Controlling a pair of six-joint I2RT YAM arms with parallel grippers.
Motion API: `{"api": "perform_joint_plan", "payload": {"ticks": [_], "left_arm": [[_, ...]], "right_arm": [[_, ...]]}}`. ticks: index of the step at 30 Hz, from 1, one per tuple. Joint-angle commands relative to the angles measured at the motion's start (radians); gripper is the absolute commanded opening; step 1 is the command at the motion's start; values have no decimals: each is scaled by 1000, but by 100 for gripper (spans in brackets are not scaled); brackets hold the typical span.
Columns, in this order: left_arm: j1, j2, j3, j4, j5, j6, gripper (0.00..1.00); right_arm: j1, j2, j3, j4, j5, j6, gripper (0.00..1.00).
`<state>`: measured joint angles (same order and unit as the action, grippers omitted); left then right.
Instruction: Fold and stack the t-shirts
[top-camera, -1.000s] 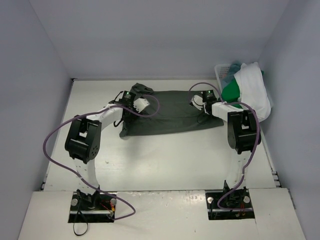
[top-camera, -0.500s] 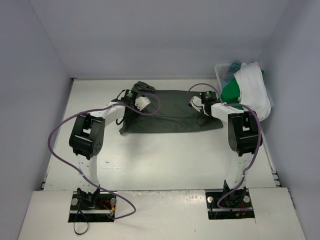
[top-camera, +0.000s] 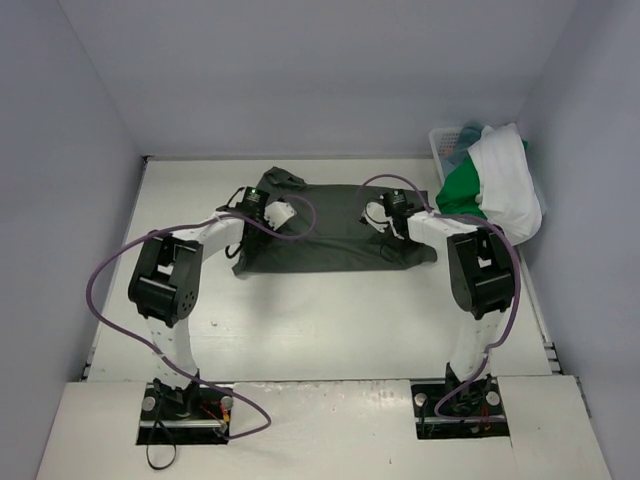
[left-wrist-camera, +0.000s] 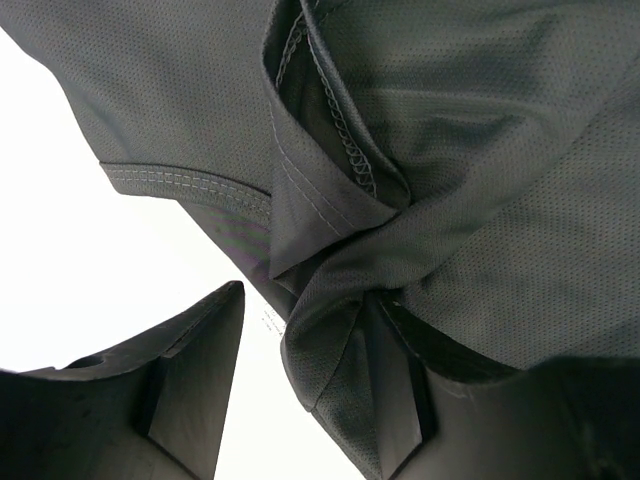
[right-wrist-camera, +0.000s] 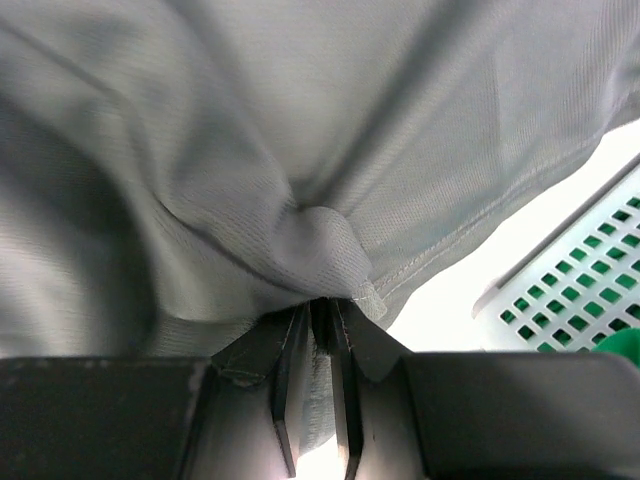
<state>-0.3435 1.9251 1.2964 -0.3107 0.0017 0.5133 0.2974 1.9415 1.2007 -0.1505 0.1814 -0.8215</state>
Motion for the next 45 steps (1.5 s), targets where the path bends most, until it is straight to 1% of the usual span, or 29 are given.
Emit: {"api": "perform_joint_plan", "payload": {"ticks": [1, 4, 5, 8, 9, 13, 14, 15, 20, 25, 31, 39, 45], "left_arm": [[47, -69, -31, -77, -20, 28, 46], [109, -100, -46, -106, 0, 33, 45], [124, -107, -49, -117, 27, 34, 45], [179, -143, -69, -134, 55, 45, 45], [192, -161, -74, -145, 66, 45, 45], [209, -207, -114, -162, 93, 47, 45], [209, -224, -121, -165, 106, 47, 45], [209, -230, -126, -166, 109, 45, 45], [209, -265, -131, -179, 119, 28, 45], [209, -294, -76, -228, 109, 13, 45], [209, -336, 35, -298, 67, 17, 45], [209, -337, 199, -361, 67, -15, 45], [209, -290, 251, -372, 90, -55, 45]], "right_arm": [[-4, -33, -30, -37, 35, 13, 12], [-6, -7, -36, -37, 67, 9, 15], [-6, -3, -36, -37, 76, 8, 16], [-3, 5, -43, -38, 78, 10, 20], [2, 4, -44, -41, 75, 15, 24], [11, -10, -50, -73, 49, 30, 32], [14, -12, -53, -83, 41, 33, 39], [20, -21, -58, -90, 32, 42, 41], [26, -61, -90, -107, 38, 51, 50], [20, -99, -64, -106, 79, 58, 51], [22, -125, 29, -133, 151, 65, 52], [3, -170, 143, -198, 144, 70, 55], [-46, -151, 200, -202, 118, 64, 55]]}}
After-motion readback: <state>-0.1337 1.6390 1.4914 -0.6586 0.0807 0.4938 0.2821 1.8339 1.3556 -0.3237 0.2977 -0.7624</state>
